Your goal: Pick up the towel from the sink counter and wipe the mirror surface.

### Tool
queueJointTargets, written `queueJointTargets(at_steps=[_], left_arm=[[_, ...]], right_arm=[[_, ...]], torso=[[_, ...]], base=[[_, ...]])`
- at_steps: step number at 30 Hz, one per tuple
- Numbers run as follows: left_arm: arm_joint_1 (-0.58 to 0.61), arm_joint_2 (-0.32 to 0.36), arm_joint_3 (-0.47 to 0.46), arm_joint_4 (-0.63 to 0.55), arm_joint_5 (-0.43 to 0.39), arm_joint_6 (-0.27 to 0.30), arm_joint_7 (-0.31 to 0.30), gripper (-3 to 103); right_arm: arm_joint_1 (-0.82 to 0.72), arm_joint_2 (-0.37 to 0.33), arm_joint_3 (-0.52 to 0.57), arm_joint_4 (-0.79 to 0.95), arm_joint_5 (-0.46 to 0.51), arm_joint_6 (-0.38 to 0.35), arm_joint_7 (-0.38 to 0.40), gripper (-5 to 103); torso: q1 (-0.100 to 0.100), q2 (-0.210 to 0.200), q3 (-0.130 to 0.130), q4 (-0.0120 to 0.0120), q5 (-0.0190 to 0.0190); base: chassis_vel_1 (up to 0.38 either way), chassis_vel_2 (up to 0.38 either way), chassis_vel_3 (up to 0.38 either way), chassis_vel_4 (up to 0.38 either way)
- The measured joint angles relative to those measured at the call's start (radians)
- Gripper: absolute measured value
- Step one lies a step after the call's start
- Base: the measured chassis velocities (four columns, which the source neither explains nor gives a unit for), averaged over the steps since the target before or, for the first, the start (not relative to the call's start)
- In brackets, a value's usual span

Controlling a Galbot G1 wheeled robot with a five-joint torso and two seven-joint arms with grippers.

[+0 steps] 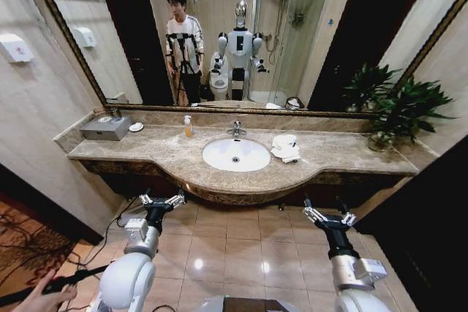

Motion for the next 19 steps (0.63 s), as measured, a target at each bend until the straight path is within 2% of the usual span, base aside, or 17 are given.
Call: queueJointTargets(at_steps=[19], left_arm=[[0.000, 0.000, 0.000, 0.000, 0.000, 0.000, 0.000, 100]], right_arm=[[0.000, -0.001, 0.000, 0.000, 0.000, 0.000, 0.000, 100]], torso=[[0.000, 0.000, 0.000, 0.0000, 0.0000]], base=[[0.000, 0.000, 0.000, 0.000]])
